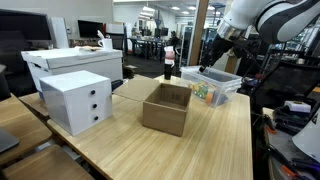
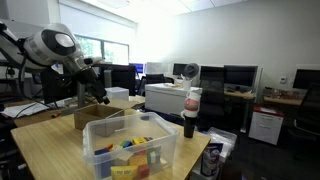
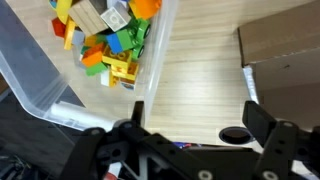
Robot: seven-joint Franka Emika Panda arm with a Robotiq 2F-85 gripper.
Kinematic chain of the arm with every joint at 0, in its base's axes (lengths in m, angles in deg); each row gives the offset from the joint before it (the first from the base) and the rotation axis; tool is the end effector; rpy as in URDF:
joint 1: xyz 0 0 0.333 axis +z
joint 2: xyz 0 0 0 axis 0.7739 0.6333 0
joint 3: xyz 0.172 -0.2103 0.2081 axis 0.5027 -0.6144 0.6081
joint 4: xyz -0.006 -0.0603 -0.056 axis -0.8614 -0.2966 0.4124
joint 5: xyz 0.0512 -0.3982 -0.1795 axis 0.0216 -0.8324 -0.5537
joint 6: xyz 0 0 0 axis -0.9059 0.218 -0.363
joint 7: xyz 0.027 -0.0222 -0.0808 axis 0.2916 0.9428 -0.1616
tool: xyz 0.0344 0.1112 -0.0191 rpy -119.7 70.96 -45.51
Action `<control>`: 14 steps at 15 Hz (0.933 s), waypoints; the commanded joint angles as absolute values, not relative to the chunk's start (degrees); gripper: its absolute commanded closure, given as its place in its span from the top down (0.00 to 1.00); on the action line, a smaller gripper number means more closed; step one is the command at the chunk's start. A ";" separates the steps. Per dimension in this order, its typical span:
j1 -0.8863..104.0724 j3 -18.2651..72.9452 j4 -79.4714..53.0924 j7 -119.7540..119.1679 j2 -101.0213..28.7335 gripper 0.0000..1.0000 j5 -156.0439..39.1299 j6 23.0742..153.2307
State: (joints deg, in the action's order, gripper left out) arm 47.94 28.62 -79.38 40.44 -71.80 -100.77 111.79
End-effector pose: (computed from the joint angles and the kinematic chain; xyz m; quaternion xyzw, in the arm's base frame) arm 0.4223 -0.0118 0.3185 0.9648 -0.0936 0.2096 0.1280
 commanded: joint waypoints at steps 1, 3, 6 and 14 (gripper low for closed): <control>54.34 25.28 -81.96 32.71 -77.18 1.00 -95.54 109.86; 58.82 22.20 -79.63 30.94 -74.01 1.00 -93.02 110.68; 65.19 18.60 -79.61 29.19 -71.63 1.00 -87.73 112.39; 79.45 12.19 -79.59 19.10 -70.41 1.00 -83.98 112.51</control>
